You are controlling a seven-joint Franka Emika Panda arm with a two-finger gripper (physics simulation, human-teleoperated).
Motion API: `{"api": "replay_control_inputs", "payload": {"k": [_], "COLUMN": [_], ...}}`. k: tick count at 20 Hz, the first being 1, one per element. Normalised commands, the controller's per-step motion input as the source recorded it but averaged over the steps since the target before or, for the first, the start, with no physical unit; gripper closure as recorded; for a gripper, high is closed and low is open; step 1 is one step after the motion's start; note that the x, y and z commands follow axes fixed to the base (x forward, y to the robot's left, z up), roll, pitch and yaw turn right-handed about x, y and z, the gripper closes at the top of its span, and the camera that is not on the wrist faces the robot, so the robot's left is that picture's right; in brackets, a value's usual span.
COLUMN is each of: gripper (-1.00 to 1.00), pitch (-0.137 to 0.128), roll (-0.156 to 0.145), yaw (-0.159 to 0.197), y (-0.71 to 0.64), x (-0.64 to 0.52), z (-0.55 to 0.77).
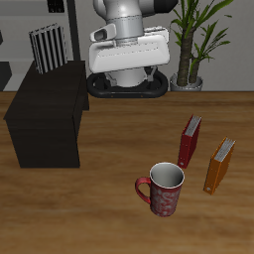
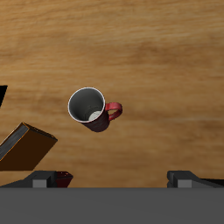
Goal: Place the striped book upright on top of the shelf and place the red mug on top of the shelf
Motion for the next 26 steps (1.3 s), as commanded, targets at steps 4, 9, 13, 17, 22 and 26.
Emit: {"api": "replay_control_inputs", "payload": {"k": [4, 9, 13, 17, 22, 26], "gripper": [-1.0, -1.0, -1.0, -1.0, -1.0, -1.0], "pitch": [-0.017, 0.022, -0.031, 0.032, -0.015, -0.023], "roll": [0.004, -0.026, -0.01, -0.014, 0.006, 0.01], "yaw": [0.014, -0.047, 0.06, 0.006, 0.036, 0.097], "y": [0.14, 0.04, 0.41, 0.35, 0.28, 0.31], "x": [0.35, 0.33, 0.31, 0.24, 0.12, 0.3], "z": [-0.15, -0.21, -0.4, -0.3, -0.1, -0.13]}}
